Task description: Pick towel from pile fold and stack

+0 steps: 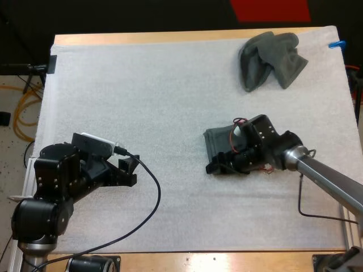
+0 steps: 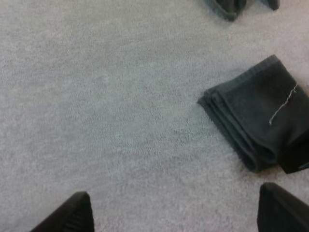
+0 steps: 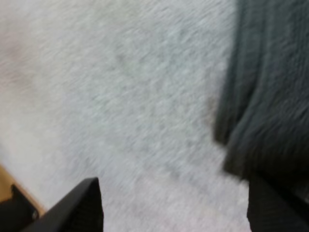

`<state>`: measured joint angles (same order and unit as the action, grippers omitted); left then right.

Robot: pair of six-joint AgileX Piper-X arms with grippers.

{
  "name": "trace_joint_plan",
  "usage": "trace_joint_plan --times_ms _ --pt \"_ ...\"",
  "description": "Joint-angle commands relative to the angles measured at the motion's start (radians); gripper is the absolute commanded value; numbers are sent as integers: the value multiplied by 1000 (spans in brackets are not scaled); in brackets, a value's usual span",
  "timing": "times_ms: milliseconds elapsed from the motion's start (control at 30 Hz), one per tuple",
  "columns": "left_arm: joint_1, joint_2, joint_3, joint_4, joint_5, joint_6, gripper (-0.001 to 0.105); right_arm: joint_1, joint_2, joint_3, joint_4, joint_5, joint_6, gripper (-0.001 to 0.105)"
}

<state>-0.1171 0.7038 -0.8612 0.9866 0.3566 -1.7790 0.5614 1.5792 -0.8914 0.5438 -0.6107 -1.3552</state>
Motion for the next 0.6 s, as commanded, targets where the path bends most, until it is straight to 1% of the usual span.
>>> trace_joint_plan --times_ms 0,33,100,200,267,333,400,433,500,567 --pt "-1 -2 -7 -4 39 -25 67 6 -63 -2 19 0 -19 62" --pt "-1 -2 -7 -4 49 -31 67 6 -77 -2 23 19 -20 62" --pt "-1 -2 -7 -4 104 -39 67 6 -158 -2 38 93 -27 62" --pt "-1 -2 -7 -4 170 -39 67 6 -266 -2 54 147 -65 62" --pt "-3 -2 -7 -4 199 -34 67 6 -327 -2 70 171 -86 62" --pt "-3 -2 -7 -4 202 -34 68 6 -396 -2 92 197 -103 65" --pt "-5 0 -7 -4 201 -39 68 6 -487 -2 126 212 -144 72" --pt "-5 3 -7 -4 201 -45 68 6 -512 -2 135 218 -151 73" --pt "-12 19 -7 -4 218 -73 75 6 -598 -2 162 260 -174 78" --pt "-30 43 -7 -12 212 -102 78 6 -665 -2 178 303 -198 79"
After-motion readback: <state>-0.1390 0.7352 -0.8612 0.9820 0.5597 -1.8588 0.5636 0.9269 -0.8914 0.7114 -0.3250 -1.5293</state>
